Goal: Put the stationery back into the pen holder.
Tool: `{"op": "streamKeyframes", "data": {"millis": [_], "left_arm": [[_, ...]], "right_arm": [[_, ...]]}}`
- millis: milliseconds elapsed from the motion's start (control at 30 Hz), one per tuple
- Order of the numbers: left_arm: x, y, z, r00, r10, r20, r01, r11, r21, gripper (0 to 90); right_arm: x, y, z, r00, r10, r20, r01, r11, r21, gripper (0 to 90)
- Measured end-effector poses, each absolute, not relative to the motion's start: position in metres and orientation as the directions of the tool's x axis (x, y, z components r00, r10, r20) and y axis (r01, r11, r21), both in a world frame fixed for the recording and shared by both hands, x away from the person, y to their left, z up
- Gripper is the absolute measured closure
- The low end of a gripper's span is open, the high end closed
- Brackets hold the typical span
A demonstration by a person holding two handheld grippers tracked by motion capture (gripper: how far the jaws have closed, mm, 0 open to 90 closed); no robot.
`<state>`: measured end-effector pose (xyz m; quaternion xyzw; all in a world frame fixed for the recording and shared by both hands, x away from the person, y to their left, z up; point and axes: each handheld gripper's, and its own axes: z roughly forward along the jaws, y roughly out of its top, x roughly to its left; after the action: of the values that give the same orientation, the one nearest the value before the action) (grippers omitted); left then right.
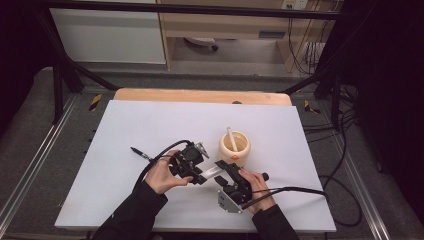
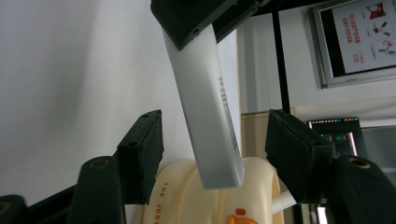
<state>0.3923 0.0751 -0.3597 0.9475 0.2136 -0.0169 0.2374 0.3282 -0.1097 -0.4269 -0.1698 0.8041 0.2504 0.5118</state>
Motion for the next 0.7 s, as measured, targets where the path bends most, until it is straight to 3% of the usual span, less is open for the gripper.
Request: {"op": "streamKeyframes", "data": {"millis": [233,700], "left_arm": [[0.3914,0.0714,-0.3571,0.908,0.400,-0.126,0.413,-0.797,0.440,67.1],[0.3921,0.0699,-0.3534,0.901,0.412,-0.138,0.428,-0.786,0.446,67.1]], "right_arm": [[0.3251,-0.1055,-0.4270,-0.342,-0.072,-0.937,-0.568,0.810,0.145,50.4],[0.3227,-0.1040,-0.4295,-0.286,-0.114,-0.951,-0.612,0.786,0.089,64.0]]}}
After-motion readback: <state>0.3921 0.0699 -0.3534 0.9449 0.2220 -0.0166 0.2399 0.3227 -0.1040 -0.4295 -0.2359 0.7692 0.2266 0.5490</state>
